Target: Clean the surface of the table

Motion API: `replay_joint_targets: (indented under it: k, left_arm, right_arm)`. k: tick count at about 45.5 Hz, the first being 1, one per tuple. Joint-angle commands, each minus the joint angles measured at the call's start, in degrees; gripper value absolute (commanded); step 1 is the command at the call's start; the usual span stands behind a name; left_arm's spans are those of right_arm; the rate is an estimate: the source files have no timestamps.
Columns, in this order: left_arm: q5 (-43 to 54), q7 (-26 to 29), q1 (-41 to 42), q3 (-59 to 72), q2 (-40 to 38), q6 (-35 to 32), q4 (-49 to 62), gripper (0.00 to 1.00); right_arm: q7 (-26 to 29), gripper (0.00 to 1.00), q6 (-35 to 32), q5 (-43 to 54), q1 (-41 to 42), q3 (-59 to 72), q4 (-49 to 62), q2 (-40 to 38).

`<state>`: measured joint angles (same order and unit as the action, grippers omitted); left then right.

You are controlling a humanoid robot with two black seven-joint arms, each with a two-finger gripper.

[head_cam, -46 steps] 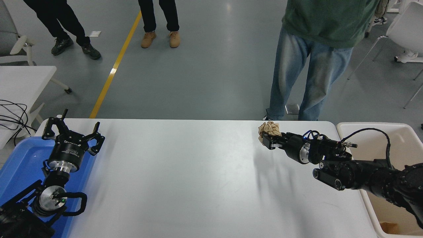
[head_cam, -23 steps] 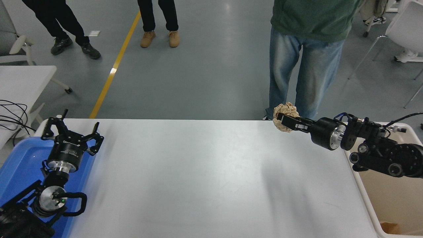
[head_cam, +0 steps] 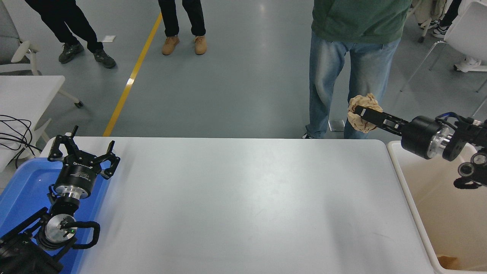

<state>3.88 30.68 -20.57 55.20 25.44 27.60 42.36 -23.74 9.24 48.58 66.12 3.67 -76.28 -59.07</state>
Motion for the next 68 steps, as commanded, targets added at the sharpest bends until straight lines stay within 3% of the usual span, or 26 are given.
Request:
replay_joint_targets:
  k: [1, 18, 26, 42, 57, 68]
  left_arm:
    - [-0.01, 0.00, 0.00, 0.00, -0.03, 0.00, 0.00, 0.99]
    - [-0.01, 0.00, 0.00, 0.00, -0.04, 0.00, 0.00, 0.99]
    - [-0.01, 0.00, 0.00, 0.00, -0.04, 0.00, 0.00, 0.99]
    - [-0.01, 0.00, 0.00, 0.00, 0.05, 0.00, 0.00, 0.99]
    - [-0.01, 0.00, 0.00, 0.00, 0.05, 0.00, 0.00, 0.99]
    - [-0.01, 0.00, 0.00, 0.00, -0.04, 0.00, 0.00, 0.99]
  right_arm:
    - [-0.78, 0.00, -4.75, -7.26, -0.20, -4.19, -1.77, -7.11]
    - [-4.03, 0.00, -9.58, -23.79, -2.92, -4.55, 7.10, -9.57]
    - [-5.70, 0.00, -13.62, -30.20, -7.14, -4.11, 16.41, -7.99]
    - [-5.61, 0.00, -19.69, -40.93, -19.80, -4.63, 38.82, 4.22]
    - [-4.47, 0.00, -20.66, -42.43, -28.94, -4.81, 57.63, 16.52]
    - [2.47, 0.00, -20.58, -41.02, -32.54, -3.23, 75.57, 27.69]
